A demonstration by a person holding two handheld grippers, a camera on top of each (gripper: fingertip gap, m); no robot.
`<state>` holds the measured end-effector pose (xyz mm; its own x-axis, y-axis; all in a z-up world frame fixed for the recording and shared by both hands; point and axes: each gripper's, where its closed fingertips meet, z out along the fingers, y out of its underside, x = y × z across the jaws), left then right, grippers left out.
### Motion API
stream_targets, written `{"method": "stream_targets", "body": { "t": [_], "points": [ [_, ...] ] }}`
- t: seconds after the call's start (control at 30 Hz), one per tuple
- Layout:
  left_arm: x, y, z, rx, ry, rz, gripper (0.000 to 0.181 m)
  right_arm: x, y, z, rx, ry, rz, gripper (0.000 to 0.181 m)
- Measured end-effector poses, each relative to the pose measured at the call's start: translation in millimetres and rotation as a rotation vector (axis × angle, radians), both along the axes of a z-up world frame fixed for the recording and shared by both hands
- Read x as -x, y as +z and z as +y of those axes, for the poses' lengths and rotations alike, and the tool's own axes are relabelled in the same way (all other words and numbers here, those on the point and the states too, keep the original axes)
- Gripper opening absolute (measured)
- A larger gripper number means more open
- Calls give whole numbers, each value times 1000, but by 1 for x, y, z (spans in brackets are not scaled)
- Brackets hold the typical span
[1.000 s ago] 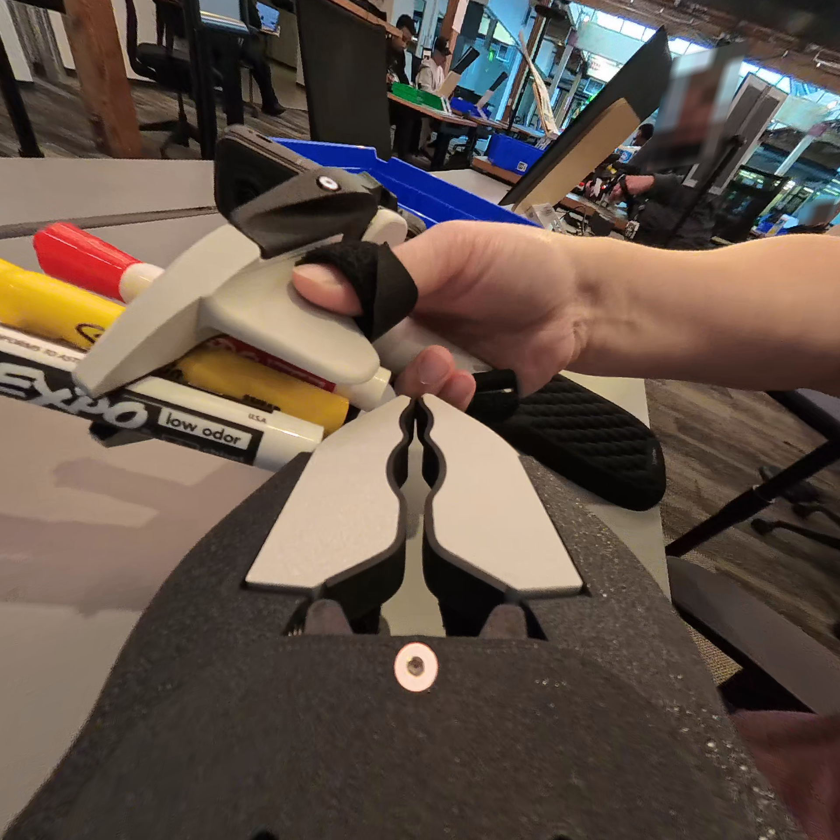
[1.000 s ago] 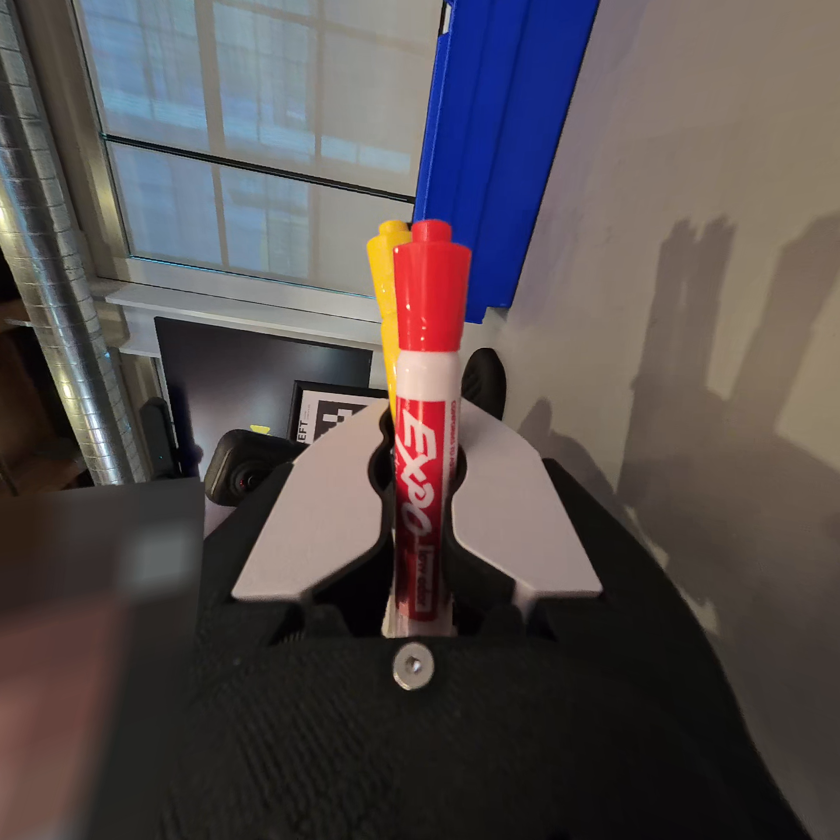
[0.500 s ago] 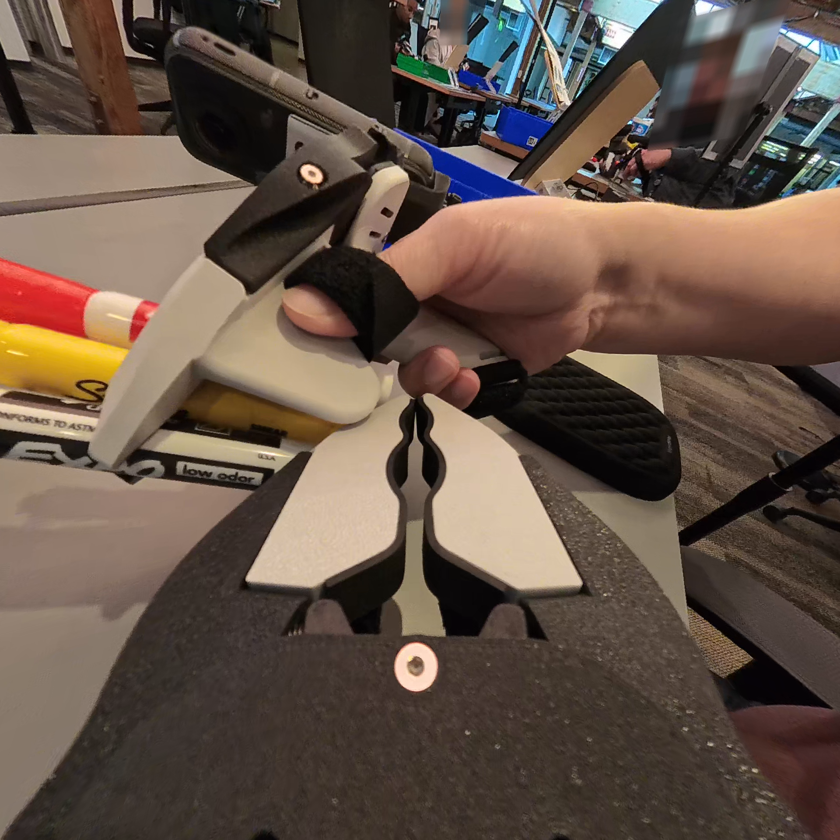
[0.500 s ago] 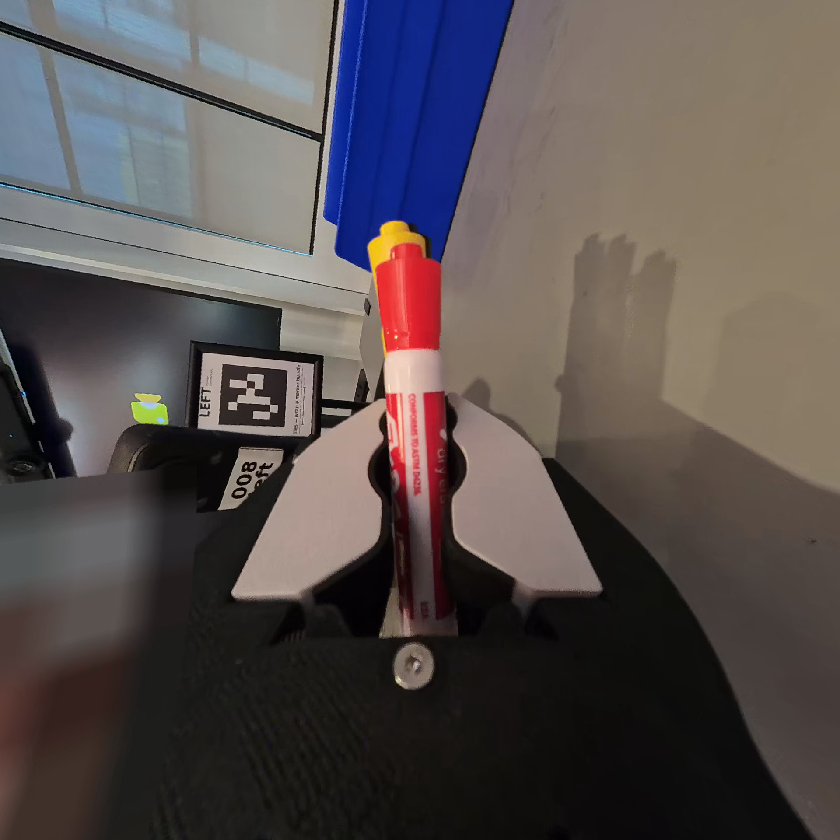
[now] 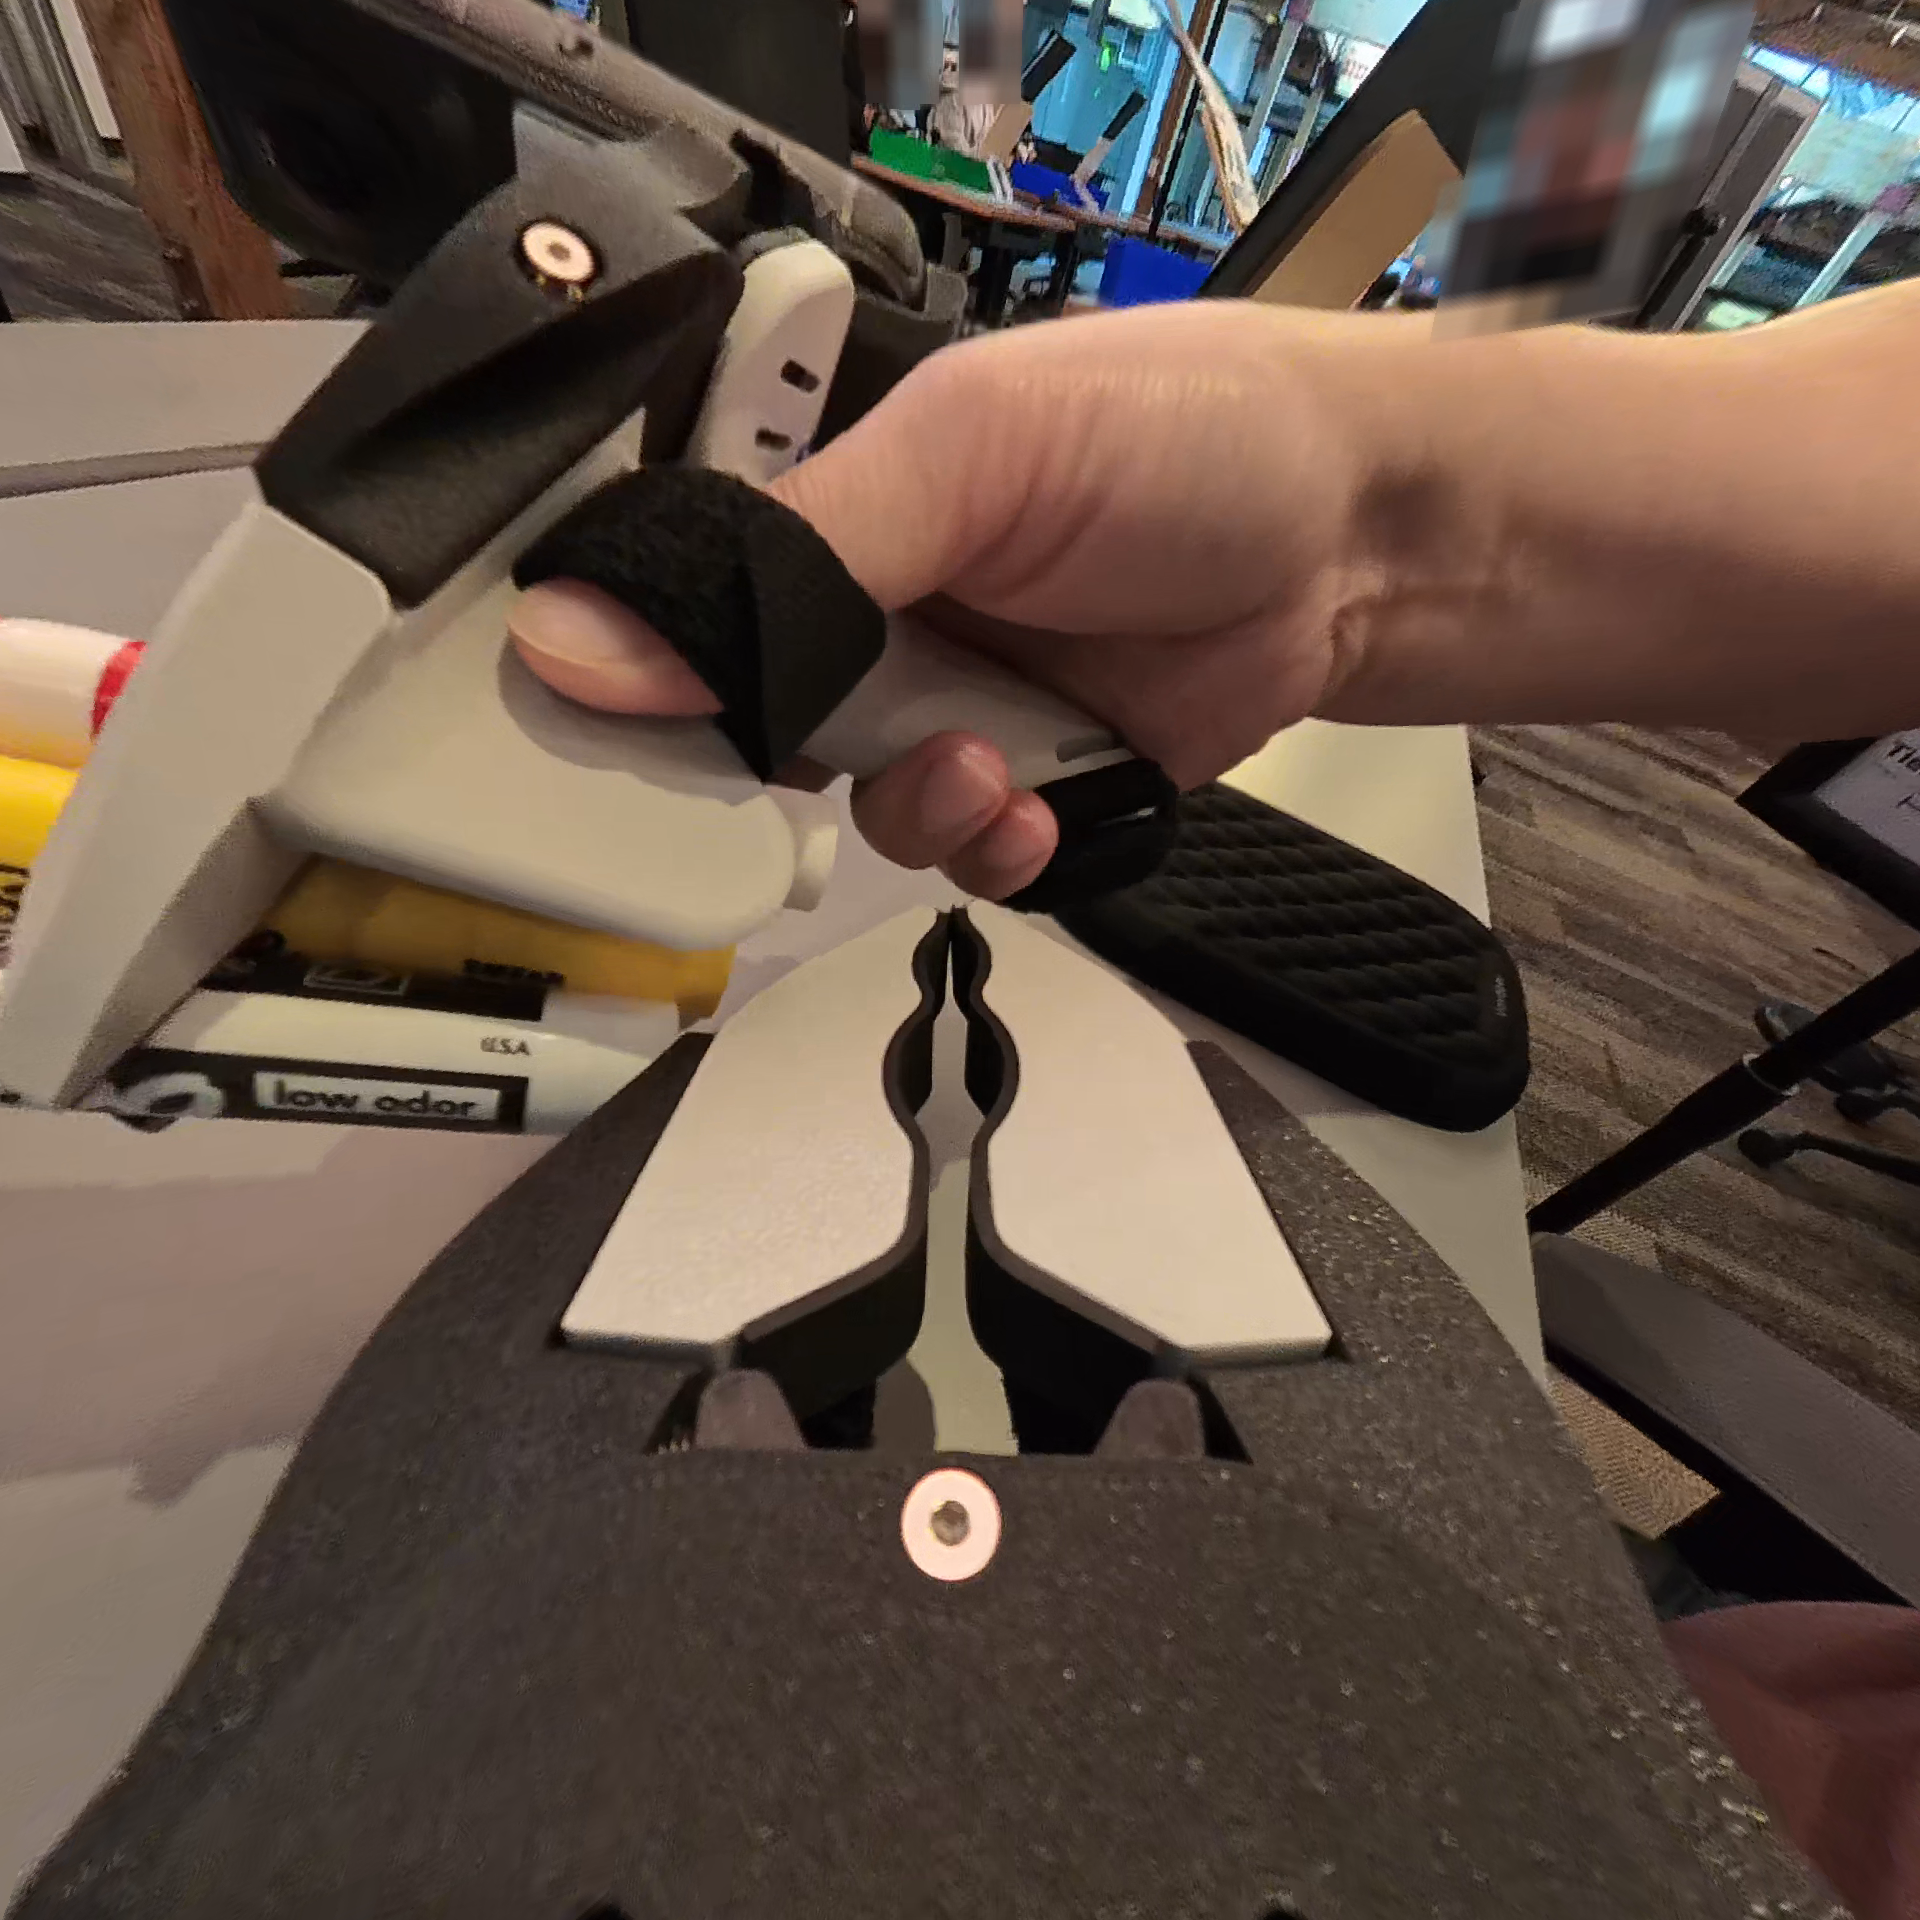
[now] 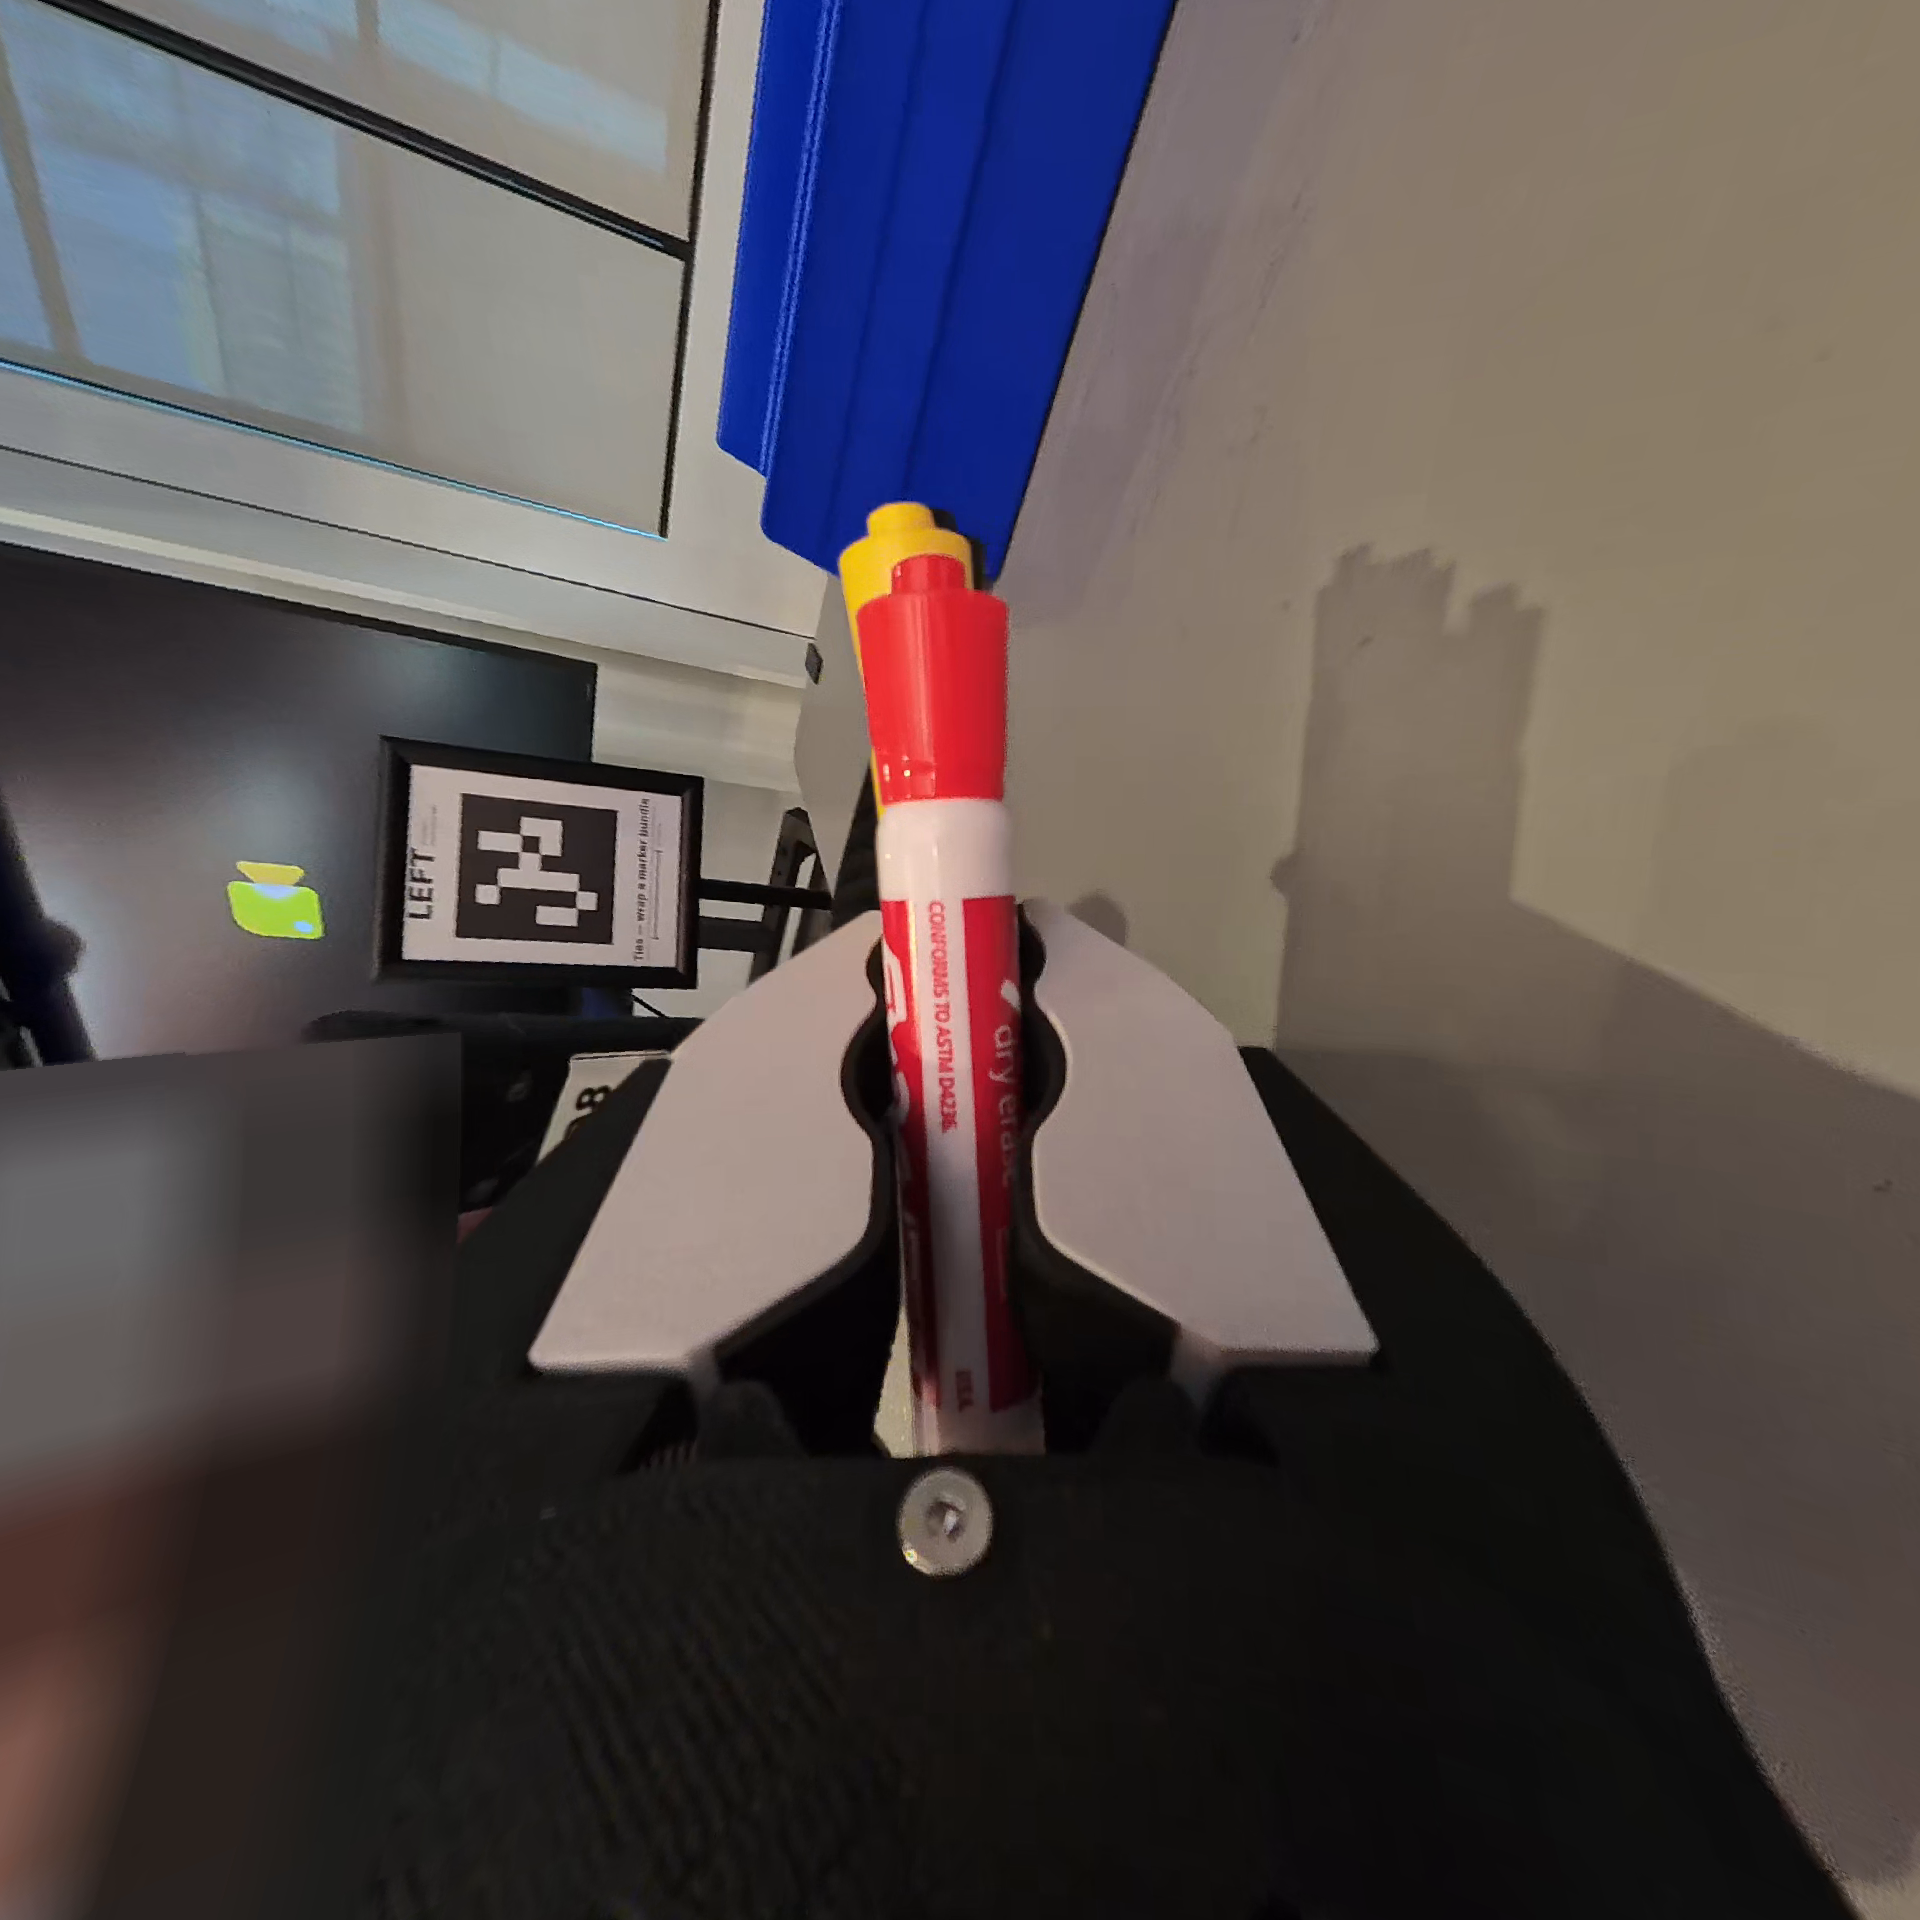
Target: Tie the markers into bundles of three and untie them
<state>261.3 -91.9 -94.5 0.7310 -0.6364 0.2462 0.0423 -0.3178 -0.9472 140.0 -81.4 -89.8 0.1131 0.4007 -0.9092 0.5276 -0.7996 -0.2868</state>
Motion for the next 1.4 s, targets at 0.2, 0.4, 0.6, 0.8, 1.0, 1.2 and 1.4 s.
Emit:
{"method": "stream_targets", "body": {
  "t": [0.2, 0.4, 0.6, 0.8, 1.0, 1.2, 1.4],
  "points": [
    [-1, 4, 0, -47, 12, 26, 0, 0, 6, -5, 63, -16, 13, 21],
    [8, 10, 3, -107, 104, 45, 0, 5, 22, 4, 115, -149, 94, 20],
    [17, 22, 2, -181, 161, 39, 0, 7, 33, 8, 65, -174, 134, 21],
    [26, 30, 2, -222, 197, -13, 0, 9, 41, 3, 81, -190, 162, 21],
    [29, 31, 2, -235, 217, -1, 0, 12, 43, 4, 83, -206, 173, 21],
    [29, 35, -2, -261, 205, -26, 0, 13, 46, -1, 69, -190, 168, 21],
    [33, 39, -2, -286, 243, -25, 0, 14, 52, 2, 64, -222, 196, 20]
  ]
}}
